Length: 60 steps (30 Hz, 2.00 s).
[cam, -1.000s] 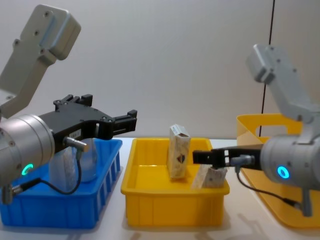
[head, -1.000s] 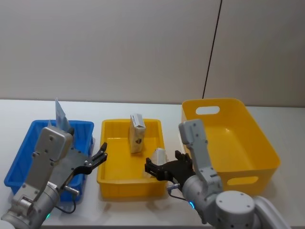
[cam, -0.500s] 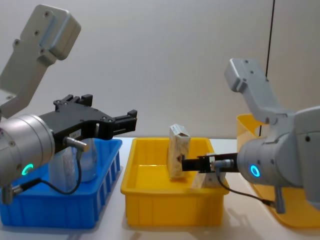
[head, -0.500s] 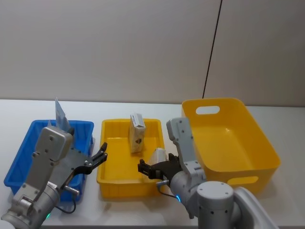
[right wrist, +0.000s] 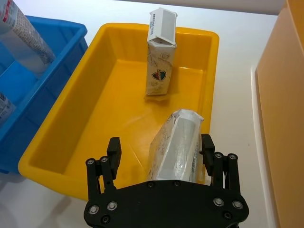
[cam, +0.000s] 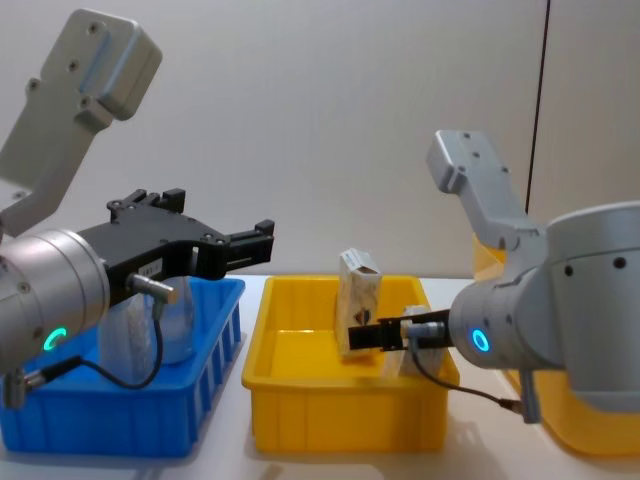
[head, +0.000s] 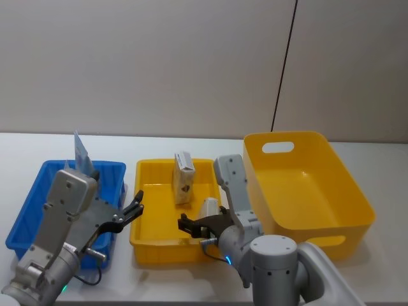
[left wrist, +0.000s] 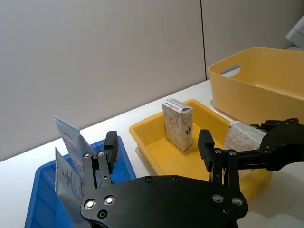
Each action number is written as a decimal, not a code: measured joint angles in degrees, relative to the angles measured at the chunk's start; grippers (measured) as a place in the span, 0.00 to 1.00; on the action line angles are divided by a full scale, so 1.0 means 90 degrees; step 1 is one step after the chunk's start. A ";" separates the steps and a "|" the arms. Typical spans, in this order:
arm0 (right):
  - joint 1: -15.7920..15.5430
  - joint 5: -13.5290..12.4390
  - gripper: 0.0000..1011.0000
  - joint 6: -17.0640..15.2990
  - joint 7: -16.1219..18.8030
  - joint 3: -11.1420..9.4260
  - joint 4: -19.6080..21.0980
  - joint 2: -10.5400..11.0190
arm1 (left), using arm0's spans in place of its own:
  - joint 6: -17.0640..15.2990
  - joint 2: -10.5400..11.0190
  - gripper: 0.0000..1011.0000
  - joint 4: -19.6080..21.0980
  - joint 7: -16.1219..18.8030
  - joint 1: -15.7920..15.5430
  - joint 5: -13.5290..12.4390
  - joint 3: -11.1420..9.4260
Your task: Bimanual collaborative sorting of washing and personal care products
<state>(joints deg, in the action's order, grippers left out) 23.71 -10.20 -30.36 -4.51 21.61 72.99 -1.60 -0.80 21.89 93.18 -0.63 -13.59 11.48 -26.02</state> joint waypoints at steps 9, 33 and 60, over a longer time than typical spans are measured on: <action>0.0167 0.0058 0.96 0.0000 0.0075 0.0043 -0.0291 -0.0096 | 0.0000 0.0000 0.99 0.0000 0.0000 0.0000 0.0000 0.0000; 0.0369 0.0244 0.37 0.0035 0.0112 0.0055 -0.0664 -0.0223 | 0.0000 0.0000 0.99 0.0000 0.0000 0.0000 0.0000 0.0000; 0.0020 0.0746 0.37 0.1569 -0.0110 0.0011 0.0178 0.0041 | 0.0000 0.0000 0.99 0.0000 0.0000 0.0000 0.0000 0.0000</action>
<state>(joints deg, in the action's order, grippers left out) 23.89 -3.48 -16.24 -5.50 21.71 74.60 -1.23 -0.80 21.89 93.18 -0.63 -13.59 11.48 -26.02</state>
